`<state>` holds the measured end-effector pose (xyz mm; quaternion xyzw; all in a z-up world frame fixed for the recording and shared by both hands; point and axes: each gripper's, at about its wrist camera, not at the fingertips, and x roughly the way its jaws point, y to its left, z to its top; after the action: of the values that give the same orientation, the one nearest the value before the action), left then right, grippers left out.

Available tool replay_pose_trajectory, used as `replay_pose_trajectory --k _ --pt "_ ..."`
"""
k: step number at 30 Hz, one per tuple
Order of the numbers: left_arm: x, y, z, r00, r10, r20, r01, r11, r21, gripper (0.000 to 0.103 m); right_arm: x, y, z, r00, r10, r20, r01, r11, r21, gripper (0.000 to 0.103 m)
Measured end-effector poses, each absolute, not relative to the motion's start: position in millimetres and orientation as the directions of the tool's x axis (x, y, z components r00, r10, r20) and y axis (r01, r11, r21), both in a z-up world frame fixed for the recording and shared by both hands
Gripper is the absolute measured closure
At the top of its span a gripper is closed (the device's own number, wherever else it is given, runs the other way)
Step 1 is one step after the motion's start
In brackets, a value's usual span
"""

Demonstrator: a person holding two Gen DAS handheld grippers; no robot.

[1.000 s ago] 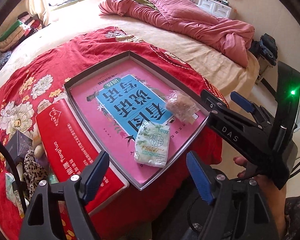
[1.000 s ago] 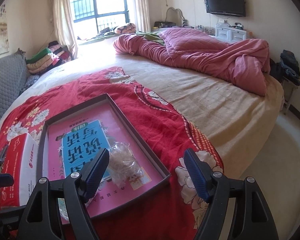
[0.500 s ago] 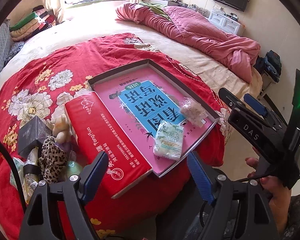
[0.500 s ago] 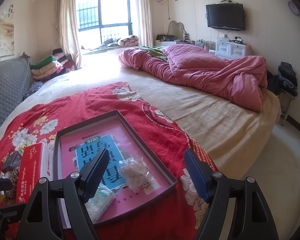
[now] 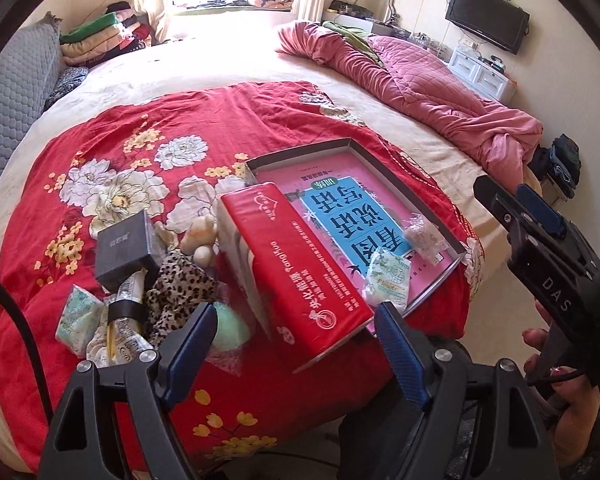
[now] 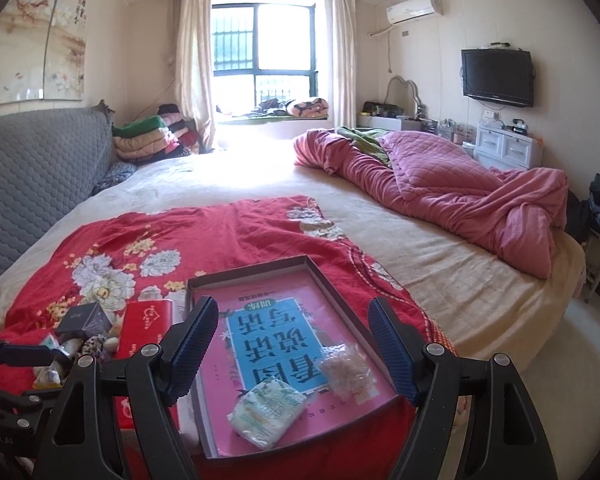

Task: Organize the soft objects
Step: 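Move both open tools back from the tray to the pile of items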

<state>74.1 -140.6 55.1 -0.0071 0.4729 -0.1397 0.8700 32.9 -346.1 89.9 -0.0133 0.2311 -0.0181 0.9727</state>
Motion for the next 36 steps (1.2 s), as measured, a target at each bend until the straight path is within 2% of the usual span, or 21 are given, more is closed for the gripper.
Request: replay_pose_trajectory --k 13,20,36 --pt "65 -61 56 0.533 -0.171 -0.829 0.084 0.985 -0.149 0.023 18 -276 97 0.888 0.096 -0.449 -0.148 0.985 -0.084 0.025" --pt "66 -29 49 0.529 -0.146 -0.836 0.017 0.987 -0.162 0.023 15 -245 88 0.863 0.159 -0.48 -0.236 0.966 -0.103 0.025" --pt "95 16 -12 0.438 -0.172 -0.883 -0.089 0.968 -0.233 0.023 33 -190 46 0.78 0.233 -0.581 -0.395 0.903 -0.168 0.025"
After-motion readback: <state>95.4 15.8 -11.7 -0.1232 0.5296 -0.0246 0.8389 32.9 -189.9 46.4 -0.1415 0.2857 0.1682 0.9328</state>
